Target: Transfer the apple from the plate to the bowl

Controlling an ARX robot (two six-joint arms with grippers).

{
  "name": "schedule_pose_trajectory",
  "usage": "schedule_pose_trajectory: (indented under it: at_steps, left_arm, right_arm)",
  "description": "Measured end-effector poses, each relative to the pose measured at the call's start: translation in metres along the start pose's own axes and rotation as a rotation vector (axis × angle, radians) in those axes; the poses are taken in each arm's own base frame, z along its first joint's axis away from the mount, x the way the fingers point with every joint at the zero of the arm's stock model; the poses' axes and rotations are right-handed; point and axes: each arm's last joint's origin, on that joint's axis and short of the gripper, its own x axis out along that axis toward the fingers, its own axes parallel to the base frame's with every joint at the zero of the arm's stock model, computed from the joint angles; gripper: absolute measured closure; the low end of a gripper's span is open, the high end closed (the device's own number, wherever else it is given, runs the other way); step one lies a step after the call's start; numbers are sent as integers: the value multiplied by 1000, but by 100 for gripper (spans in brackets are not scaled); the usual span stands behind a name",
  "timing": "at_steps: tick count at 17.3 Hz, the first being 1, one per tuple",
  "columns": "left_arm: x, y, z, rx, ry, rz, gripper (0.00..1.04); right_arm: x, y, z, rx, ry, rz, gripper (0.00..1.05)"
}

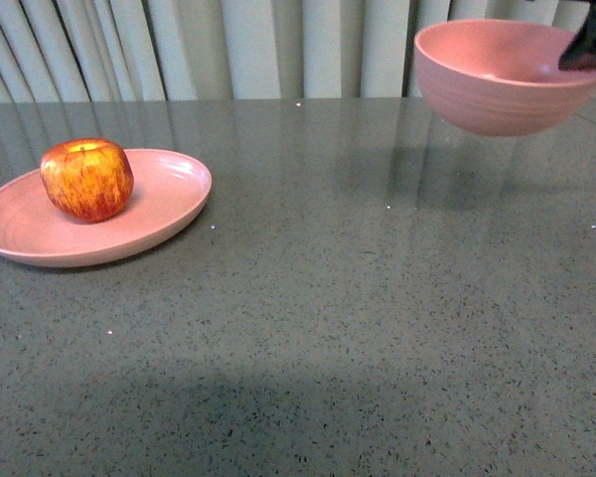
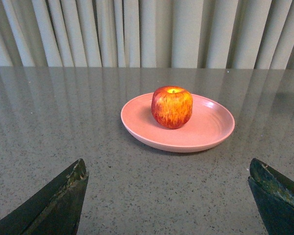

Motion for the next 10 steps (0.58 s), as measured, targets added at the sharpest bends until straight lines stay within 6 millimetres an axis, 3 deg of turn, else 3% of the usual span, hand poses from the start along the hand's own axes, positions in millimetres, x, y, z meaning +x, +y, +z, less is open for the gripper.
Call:
schedule_pose_trajectory:
  at_steps: [1,2,3,10]
  left_arm:
    - [0,0,0,0,0,0,7]
    - [0,0,0,0,0,0,7]
    - [0,0,0,0,0,0,7]
    - [0,0,0,0,0,0,7]
  right_arm:
    - [-2,13,2,-16,-4,28,102]
    - [0,39,-2,-56,15,71,102]
    - [15,66,-12,-95,52,102,102]
    - [49,113,-49,-174,153,139,102]
